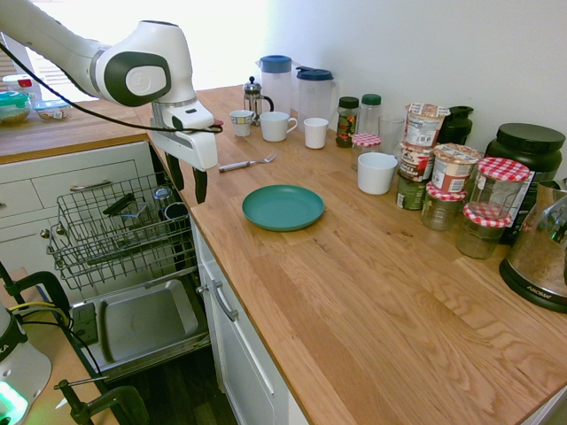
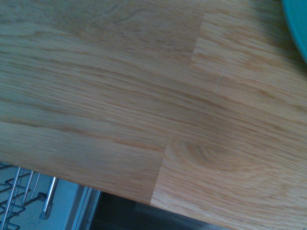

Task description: Put the fork in the dishwasher

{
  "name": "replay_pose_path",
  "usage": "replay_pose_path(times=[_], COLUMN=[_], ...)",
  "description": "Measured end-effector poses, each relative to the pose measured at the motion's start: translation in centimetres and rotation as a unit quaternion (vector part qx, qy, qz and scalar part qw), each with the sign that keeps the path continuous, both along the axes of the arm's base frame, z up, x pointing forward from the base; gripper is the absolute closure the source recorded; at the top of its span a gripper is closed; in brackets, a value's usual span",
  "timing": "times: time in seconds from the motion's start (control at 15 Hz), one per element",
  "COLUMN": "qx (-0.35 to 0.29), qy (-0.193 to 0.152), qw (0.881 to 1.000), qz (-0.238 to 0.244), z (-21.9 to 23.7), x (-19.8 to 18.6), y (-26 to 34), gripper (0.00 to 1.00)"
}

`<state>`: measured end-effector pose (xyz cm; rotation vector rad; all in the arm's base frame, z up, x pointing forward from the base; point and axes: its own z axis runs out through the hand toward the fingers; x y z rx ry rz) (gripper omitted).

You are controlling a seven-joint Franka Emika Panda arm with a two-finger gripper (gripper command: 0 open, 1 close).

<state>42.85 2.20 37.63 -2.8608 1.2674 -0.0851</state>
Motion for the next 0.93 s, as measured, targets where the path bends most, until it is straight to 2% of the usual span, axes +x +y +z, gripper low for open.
replay_pose_path(times=[0.2, 0.33, 0.67, 0.93], qx=[0.007, 0.018, 0.039, 0.035], qy=[-0.003, -0.009, -0.027, -0.038], qw=[1.0, 0.999, 0.993, 0.987], qz=[-0.014, -0.034, -0.11, -0.155], z=[0.5, 2.2, 6.2, 5.7], x=[0.6, 2.2, 9.2, 15.0], y=[0.3, 1.1, 5.3, 9.6], gripper=[0.0, 0.0, 0.0, 0.0])
